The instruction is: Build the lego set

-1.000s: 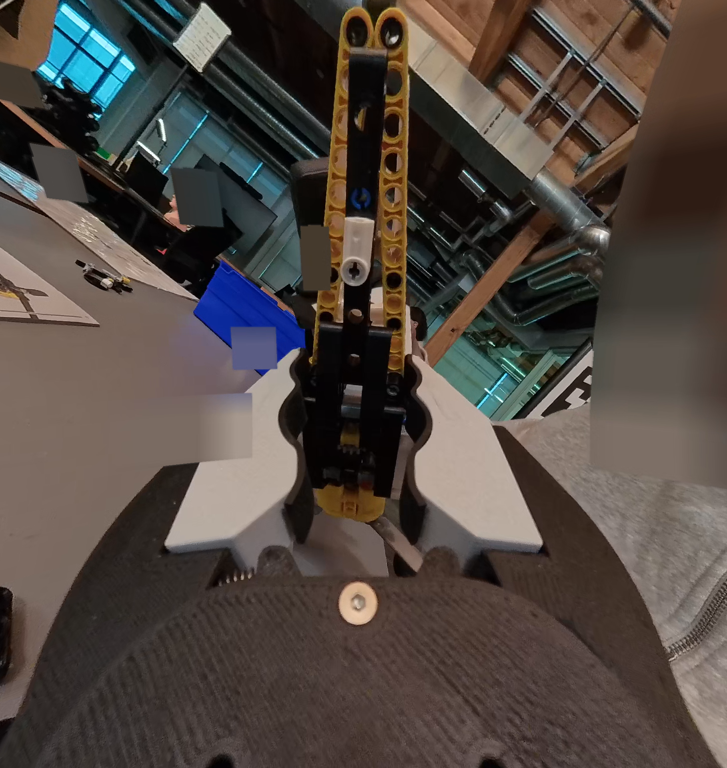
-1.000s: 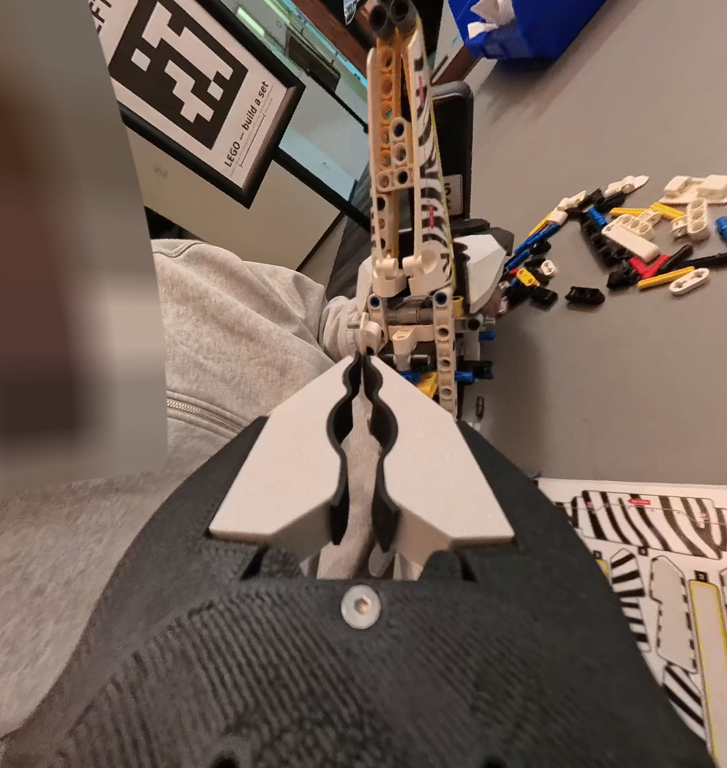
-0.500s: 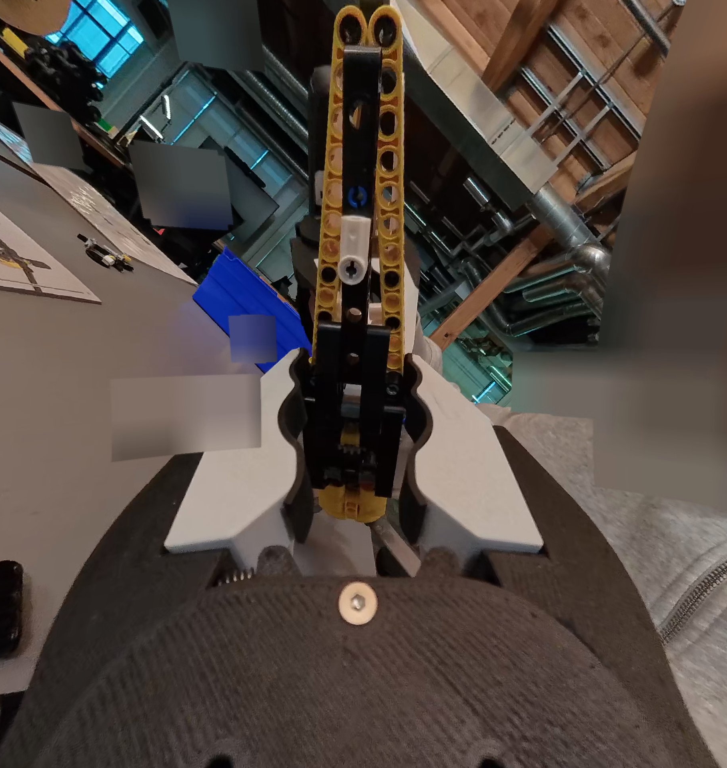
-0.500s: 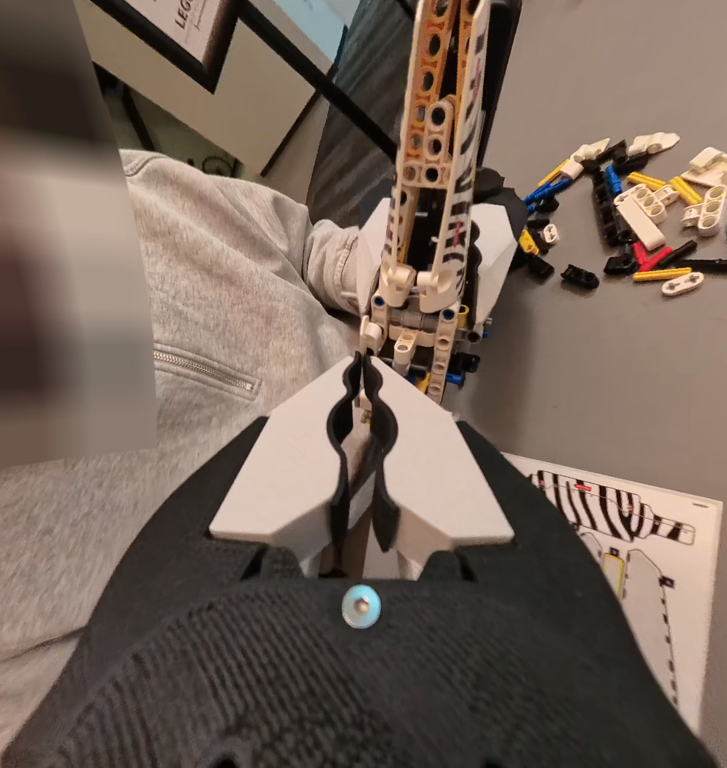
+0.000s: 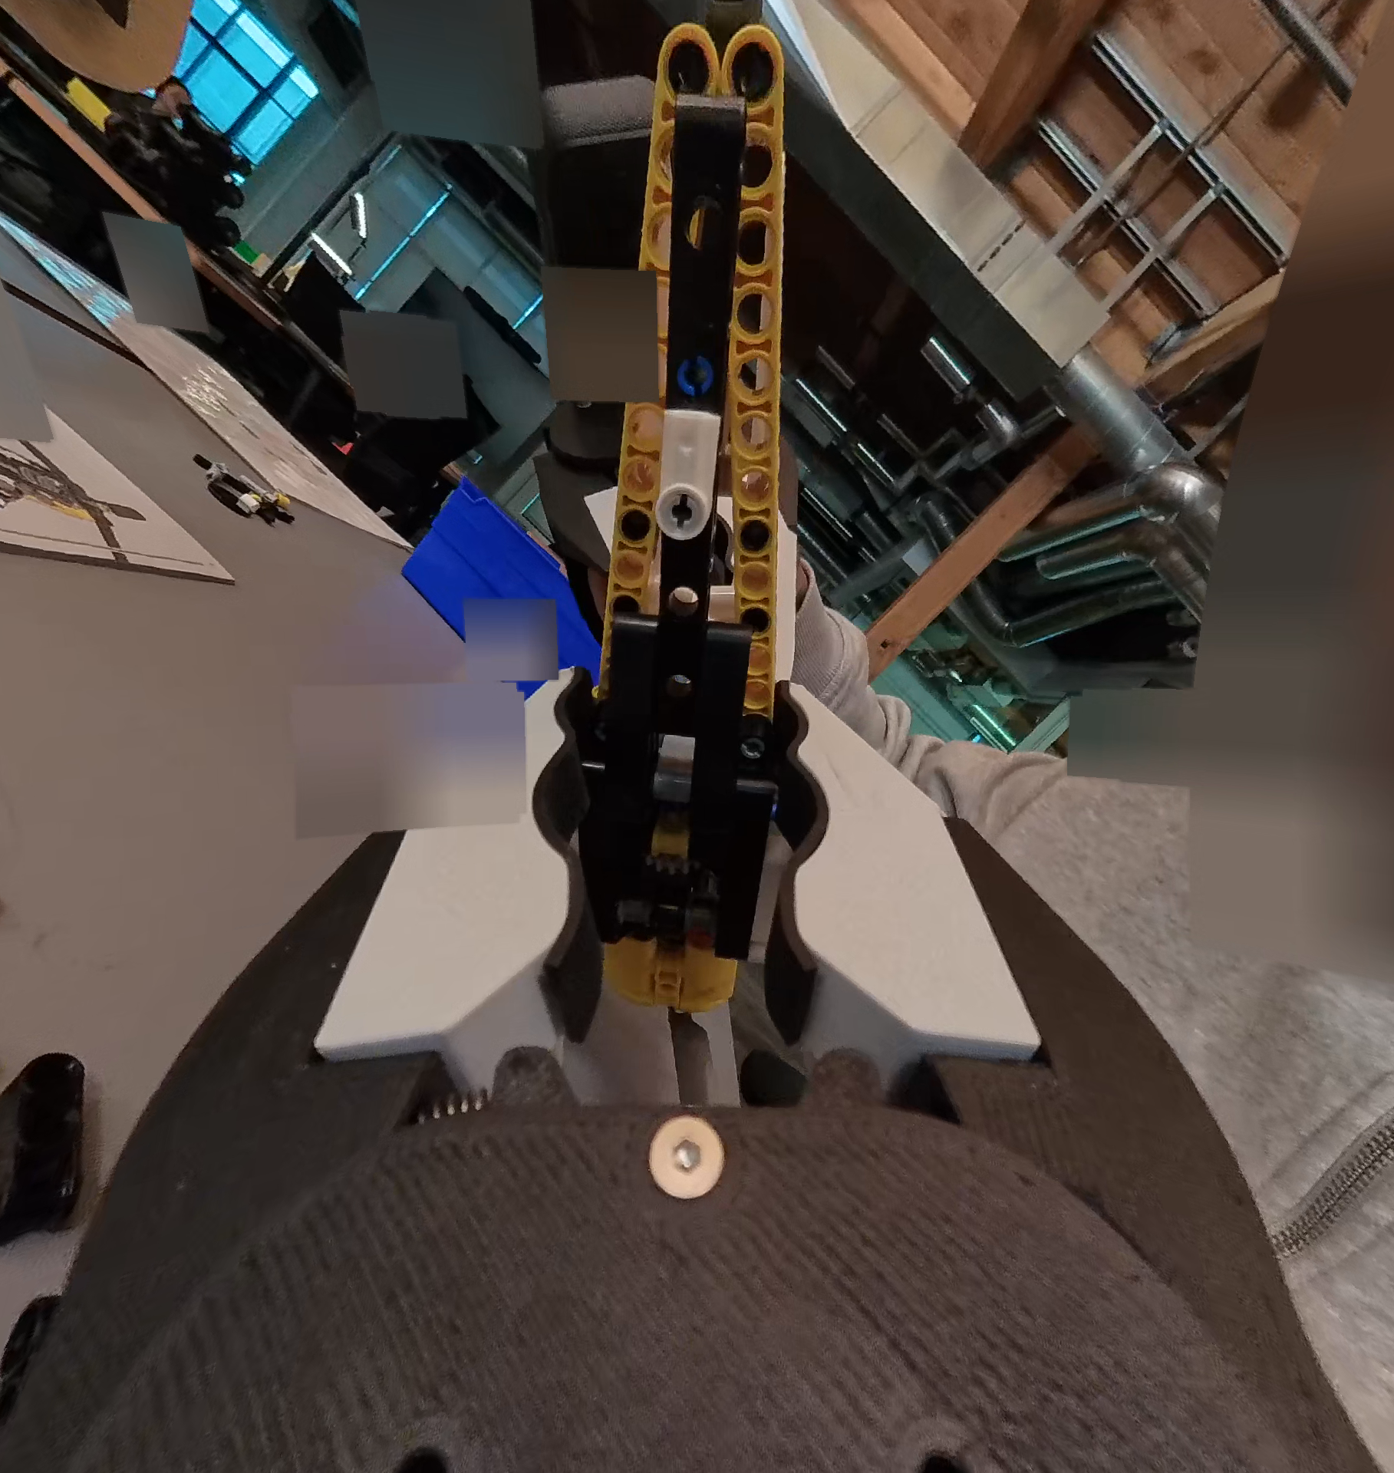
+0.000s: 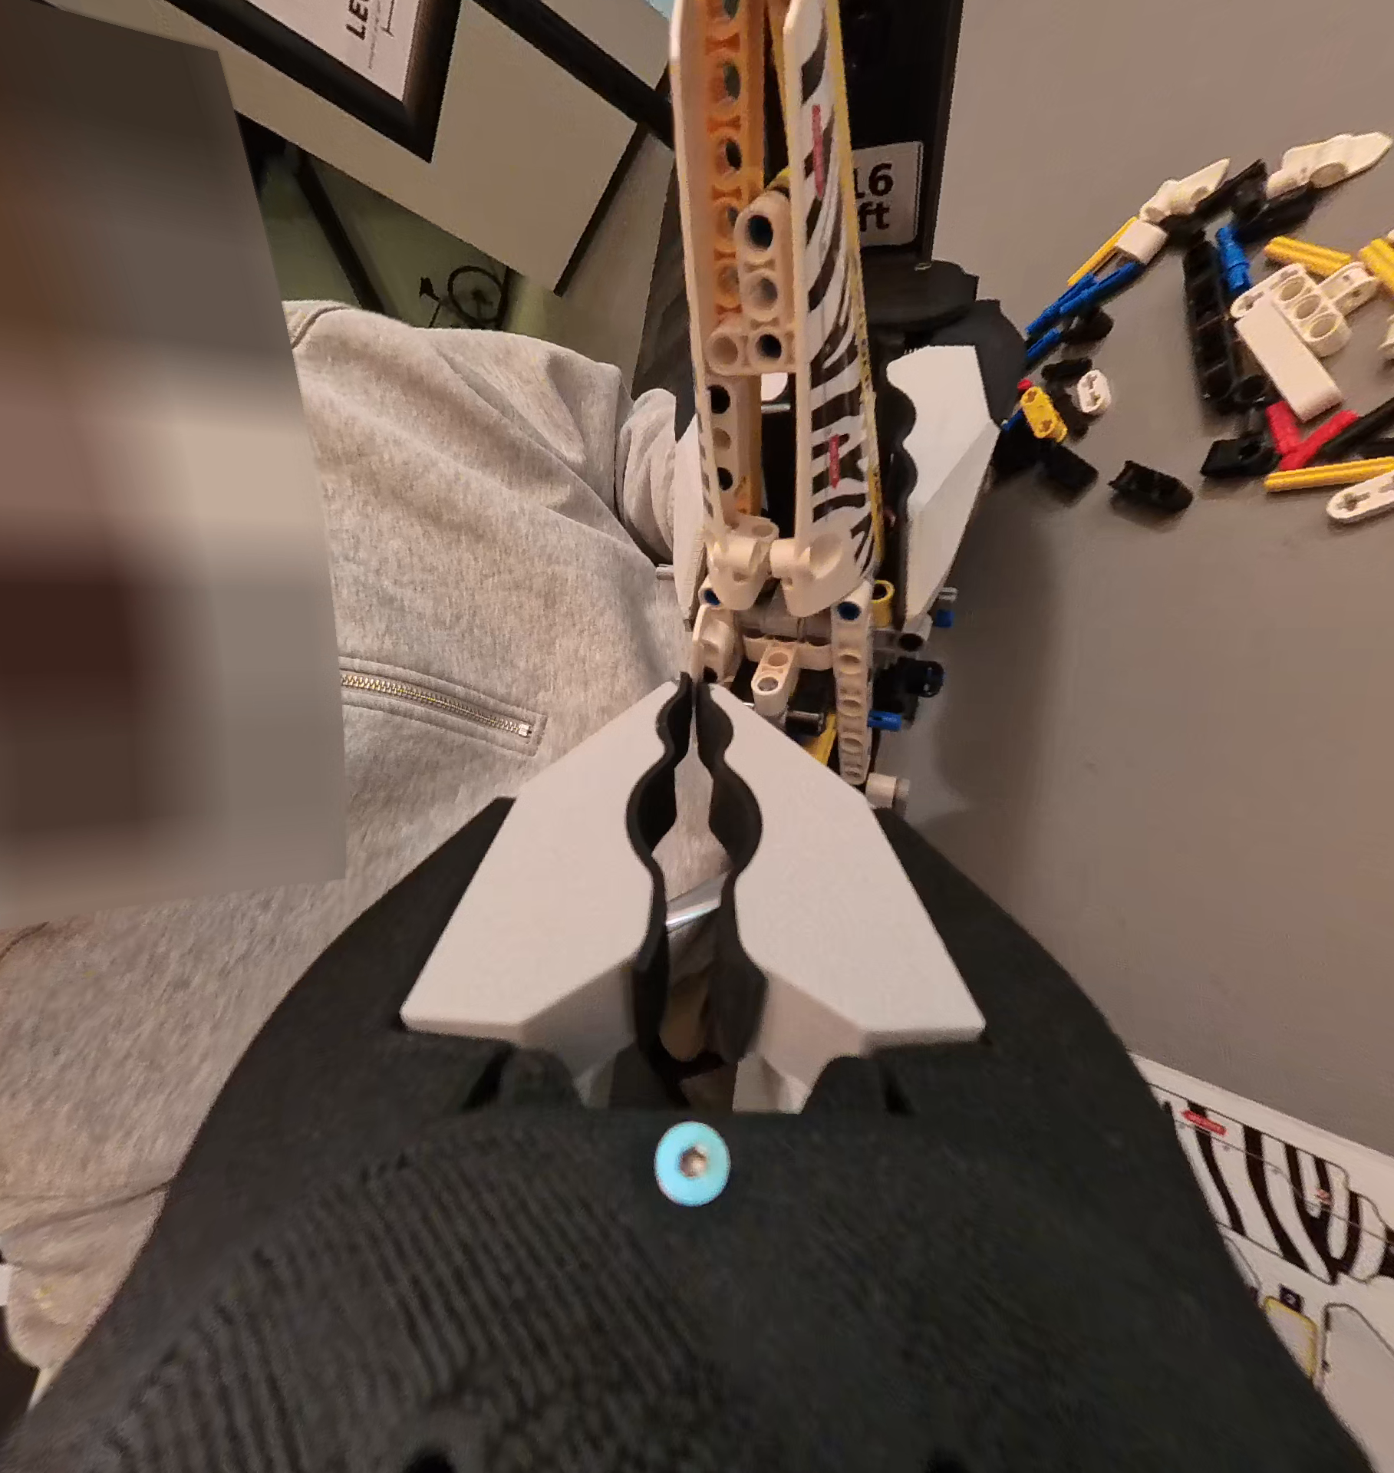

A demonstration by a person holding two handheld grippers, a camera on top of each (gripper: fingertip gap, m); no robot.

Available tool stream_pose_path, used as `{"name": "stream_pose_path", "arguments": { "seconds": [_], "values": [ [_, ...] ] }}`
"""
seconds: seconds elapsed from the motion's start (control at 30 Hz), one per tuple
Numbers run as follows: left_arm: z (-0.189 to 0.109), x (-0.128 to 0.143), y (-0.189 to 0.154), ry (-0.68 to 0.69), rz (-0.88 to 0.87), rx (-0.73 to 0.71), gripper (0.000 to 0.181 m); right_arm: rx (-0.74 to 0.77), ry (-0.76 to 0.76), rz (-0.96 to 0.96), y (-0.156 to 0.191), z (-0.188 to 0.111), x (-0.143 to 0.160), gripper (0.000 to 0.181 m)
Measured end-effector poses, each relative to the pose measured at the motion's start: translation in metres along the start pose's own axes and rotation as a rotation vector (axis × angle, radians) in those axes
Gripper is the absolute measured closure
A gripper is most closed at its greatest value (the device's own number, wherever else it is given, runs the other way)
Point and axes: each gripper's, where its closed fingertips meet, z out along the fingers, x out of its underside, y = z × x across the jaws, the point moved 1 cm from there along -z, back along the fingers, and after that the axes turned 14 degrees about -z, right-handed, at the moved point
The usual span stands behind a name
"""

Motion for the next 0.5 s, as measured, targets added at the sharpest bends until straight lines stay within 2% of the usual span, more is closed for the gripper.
{"name": "stream_pose_path", "arguments": {
  "seconds": [0.5],
  "values": [
    [-0.0010, -0.0024, 0.0047, -0.017, -0.047, -0.012, 0.139, 0.029, 0.110, -0.088, -0.0058, 0.0011, 0.0003, 0.181]
  ]
}}
